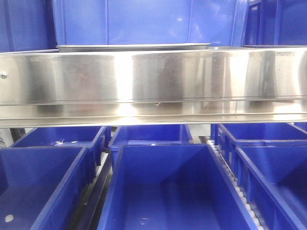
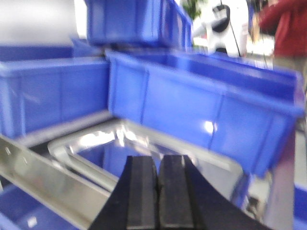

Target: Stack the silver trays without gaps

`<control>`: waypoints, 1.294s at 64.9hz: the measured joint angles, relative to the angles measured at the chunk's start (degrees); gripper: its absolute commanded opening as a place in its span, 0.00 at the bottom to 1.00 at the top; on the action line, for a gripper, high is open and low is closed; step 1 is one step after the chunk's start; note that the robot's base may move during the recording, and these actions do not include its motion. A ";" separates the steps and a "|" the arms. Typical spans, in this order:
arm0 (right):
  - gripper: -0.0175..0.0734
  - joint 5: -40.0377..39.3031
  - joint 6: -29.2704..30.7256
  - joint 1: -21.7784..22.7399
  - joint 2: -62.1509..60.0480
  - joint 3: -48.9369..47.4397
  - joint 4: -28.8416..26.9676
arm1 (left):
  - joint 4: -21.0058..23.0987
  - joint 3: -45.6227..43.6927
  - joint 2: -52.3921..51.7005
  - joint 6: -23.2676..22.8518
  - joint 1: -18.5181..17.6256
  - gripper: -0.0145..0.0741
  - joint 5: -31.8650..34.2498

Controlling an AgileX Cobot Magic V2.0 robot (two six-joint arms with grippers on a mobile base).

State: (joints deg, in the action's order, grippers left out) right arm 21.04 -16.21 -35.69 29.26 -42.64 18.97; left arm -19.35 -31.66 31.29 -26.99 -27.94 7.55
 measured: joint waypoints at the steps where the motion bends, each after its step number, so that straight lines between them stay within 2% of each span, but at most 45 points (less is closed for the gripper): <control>1: 0.10 -0.51 0.00 0.00 0.00 0.00 0.00 | 0.00 0.00 -0.15 0.00 0.00 0.17 0.00; 15: 0.10 -5.01 -0.03 0.00 0.00 0.00 0.00 | 0.00 0.00 -1.08 0.00 0.00 0.17 0.00; 52: 0.10 -5.22 1.02 1.02 -1.33 1.13 -0.36 | 0.00 0.00 -1.08 0.00 0.00 0.17 0.00; 59: 0.10 -5.11 6.19 6.10 -4.30 5.19 -5.84 | 0.00 0.00 -1.08 0.00 0.00 0.17 0.00; 68: 0.10 -7.63 9.23 14.34 -8.87 13.57 -11.32 | 0.00 0.00 -1.10 0.00 0.00 0.17 0.00; 76: 0.10 -10.86 17.77 22.60 -13.70 21.19 -18.97 | 0.00 0.00 -1.10 0.00 0.00 0.17 0.00; 84: 0.10 -13.91 20.52 29.04 -18.82 28.90 -21.32 | 0.00 0.00 -1.10 0.00 0.00 0.17 0.00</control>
State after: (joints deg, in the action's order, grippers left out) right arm 7.13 4.31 -6.65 10.44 -13.74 -2.35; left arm -19.35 -31.66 30.18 -26.99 -27.94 7.55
